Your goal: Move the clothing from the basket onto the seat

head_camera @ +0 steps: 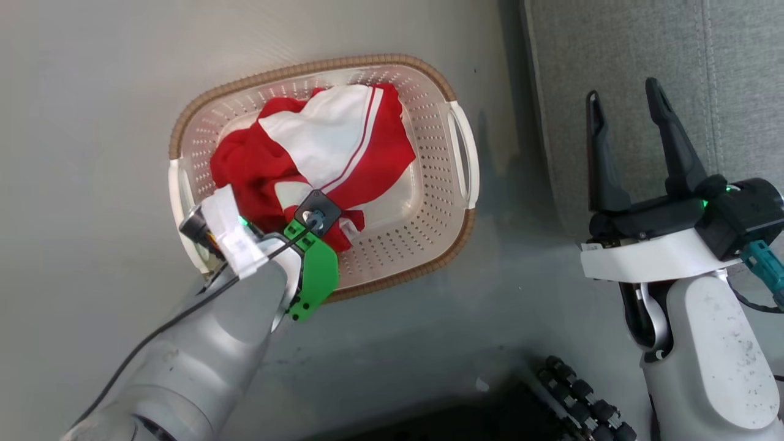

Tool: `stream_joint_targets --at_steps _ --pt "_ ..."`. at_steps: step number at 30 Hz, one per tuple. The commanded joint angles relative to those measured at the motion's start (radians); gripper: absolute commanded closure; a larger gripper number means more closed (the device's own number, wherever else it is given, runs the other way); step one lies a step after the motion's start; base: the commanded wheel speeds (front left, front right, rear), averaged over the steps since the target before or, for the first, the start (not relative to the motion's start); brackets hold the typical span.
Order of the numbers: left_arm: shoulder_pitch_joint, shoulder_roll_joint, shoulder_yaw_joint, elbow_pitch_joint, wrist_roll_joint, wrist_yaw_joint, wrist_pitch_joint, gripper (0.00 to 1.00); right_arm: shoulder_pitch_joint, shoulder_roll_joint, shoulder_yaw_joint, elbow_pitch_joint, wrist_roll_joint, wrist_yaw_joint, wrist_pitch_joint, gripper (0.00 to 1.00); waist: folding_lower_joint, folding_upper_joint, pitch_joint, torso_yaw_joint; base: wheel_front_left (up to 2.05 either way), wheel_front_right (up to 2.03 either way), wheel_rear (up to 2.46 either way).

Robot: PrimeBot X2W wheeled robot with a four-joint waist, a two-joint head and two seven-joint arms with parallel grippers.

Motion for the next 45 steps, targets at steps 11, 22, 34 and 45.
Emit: stream_joint_targets --at_steps 11,22,34,45 --pt "0.163 0.005 0.098 -0.092 -0.202 0.016 -0.203 1.0 0.096 -0.025 0.005 0.038 -0.016 0.0 -0.003 0.0 -0.0001 -0.0001 -0.262 0.084 0.0 0.0 0.0" --pt "0.326 0.031 0.234 -0.331 -0.23 0.046 -0.254 1.0 0.201 -0.016 -0.008 0.07 -0.024 0.0 0.002 0.0 -0.0001 -0.0001 -0.471 0.149 0.0 0.0 0.0" --pt "0.537 0.063 0.5 -0.774 -0.077 0.02 -0.253 1.0 0.295 -0.007 -0.011 0.049 -0.03 0.0 0.049 0.0 -0.0001 -0.0001 -0.622 0.181 0.0 0.0 0.0" --pt "0.606 0.02 0.675 -1.044 -0.025 -0.058 -0.254 1.0 0.355 0.001 -0.01 0.006 -0.037 0.0 0.093 0.0 -0.0001 -0.0001 -0.706 0.195 0.0 0.0 0.0"
